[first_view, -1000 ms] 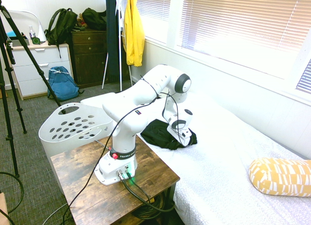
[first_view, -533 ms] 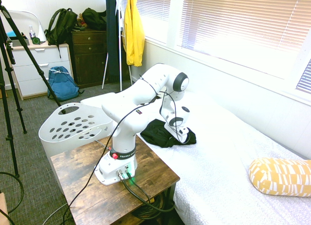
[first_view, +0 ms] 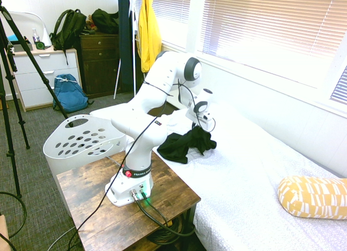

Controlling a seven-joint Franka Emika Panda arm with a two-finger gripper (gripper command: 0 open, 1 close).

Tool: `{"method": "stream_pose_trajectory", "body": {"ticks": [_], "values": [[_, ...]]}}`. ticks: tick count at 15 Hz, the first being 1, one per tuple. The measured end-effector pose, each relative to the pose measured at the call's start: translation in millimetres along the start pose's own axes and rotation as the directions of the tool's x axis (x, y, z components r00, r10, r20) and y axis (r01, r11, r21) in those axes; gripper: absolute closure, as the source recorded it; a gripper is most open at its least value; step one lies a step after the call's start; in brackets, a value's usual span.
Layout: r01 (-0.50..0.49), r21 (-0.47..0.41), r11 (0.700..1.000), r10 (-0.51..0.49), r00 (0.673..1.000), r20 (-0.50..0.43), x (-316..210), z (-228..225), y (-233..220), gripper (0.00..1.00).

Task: Put my clothes in the laundry bag

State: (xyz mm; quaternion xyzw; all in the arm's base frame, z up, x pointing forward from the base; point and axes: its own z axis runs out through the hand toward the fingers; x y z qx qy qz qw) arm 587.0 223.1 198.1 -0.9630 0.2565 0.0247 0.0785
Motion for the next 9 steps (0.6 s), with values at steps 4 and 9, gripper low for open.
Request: {"method": "stream_pose_trajectory", "body": {"ticks": [4, 9], "values": [[0.181, 0.014, 0.983, -0.180, 0.983, -0.032, -102.9, -128.8, -73.6, 1.00], [0.396, 0.011, 0.918, -0.394, 0.916, -0.075, -296.3, -279.0, -101.7, 1.00]]}}
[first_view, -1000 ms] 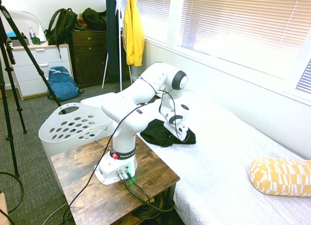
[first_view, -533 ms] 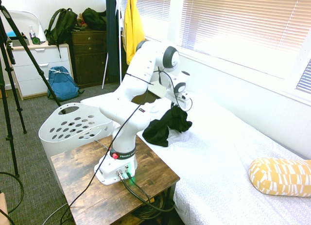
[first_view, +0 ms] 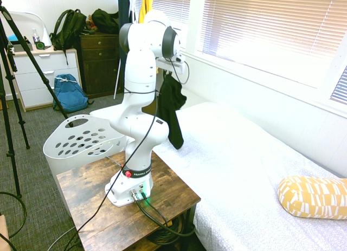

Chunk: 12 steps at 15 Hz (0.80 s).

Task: Put my clothes in the laundry bag

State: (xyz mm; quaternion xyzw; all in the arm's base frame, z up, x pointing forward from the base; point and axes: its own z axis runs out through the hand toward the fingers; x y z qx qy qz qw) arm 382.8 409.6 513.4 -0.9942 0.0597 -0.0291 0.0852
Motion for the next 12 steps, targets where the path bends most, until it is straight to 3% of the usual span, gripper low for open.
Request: {"method": "stream_pose_trajectory", "body": {"ticks": [3, 6, 9, 12], "values": [[0.155, -0.004, 0.988, -0.155, 0.987, 0.040, -156.4, -52.5, -33.8, 1.00], [0.273, 0.022, 0.962, -0.274, 0.958, 0.083, -280.5, -76.1, -18.1, 1.00], [0.339, 0.017, 0.940, -0.339, 0.933, 0.120, -371.6, -59.0, -4.2, 1.00], [0.357, 0.004, 0.934, -0.351, 0.916, 0.193, -430.7, -6.6, -1.2, 1.00]]}}
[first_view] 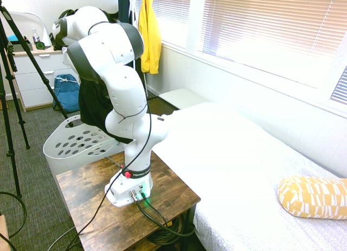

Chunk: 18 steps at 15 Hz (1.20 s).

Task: Put my clothes in the laundry bag

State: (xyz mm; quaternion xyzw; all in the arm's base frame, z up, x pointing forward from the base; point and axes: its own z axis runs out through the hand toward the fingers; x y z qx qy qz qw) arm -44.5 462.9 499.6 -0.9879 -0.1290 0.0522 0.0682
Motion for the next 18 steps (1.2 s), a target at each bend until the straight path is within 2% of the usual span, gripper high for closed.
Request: {"method": "stream_pose_trajectory", "body": {"ticks": [3, 6, 7, 10, 18], "values": [[-0.010, -0.014, 1.000, 0.011, 0.997, 0.077, -8.2, 60.1, -6.1, 1.00], [-0.062, -0.059, 0.996, 0.071, 0.986, 0.151, 7.6, 150.2, 15.1, 1.00], [-0.069, -0.073, 0.995, 0.081, 0.981, 0.176, 11.8, 172.0, 21.1, 0.00], [-0.050, -0.093, 0.994, 0.069, 0.976, 0.208, 18.7, 192.7, 22.3, 0.00], [-0.051, -0.092, 0.994, 0.067, 0.981, 0.182, 28.7, 189.3, 21.8, 0.00]]}}
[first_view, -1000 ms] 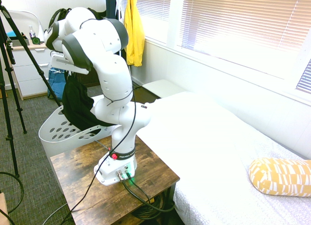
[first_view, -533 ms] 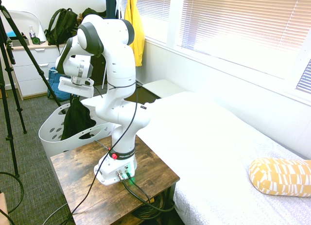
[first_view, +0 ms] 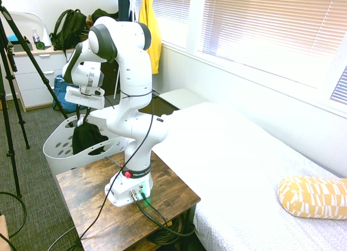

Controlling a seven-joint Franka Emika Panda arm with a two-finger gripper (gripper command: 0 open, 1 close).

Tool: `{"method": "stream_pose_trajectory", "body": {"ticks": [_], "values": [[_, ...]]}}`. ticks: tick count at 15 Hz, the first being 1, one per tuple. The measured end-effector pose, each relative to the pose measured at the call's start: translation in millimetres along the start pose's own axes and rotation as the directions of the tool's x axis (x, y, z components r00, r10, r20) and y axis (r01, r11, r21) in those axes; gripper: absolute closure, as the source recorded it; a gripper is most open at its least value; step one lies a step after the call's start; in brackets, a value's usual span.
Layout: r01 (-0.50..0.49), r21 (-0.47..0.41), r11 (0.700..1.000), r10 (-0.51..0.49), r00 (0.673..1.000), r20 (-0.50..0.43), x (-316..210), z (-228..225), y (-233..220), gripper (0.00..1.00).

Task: Put my clothes in the laundry bag

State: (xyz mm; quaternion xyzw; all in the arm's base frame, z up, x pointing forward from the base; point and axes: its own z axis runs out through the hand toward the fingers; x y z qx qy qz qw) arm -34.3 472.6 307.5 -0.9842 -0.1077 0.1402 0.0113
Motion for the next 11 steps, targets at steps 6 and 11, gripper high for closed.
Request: {"method": "stream_pose_trajectory", "body": {"ticks": [6, 11], "values": [[-0.135, 0.041, 0.990, 0.139, 0.986, -0.088, 99.4, -50.6, 37.6, 0.00], [-0.344, 0.032, 0.938, 0.342, 0.913, -0.224, 231.2, -111.9, 164.5, 0.00]]}}
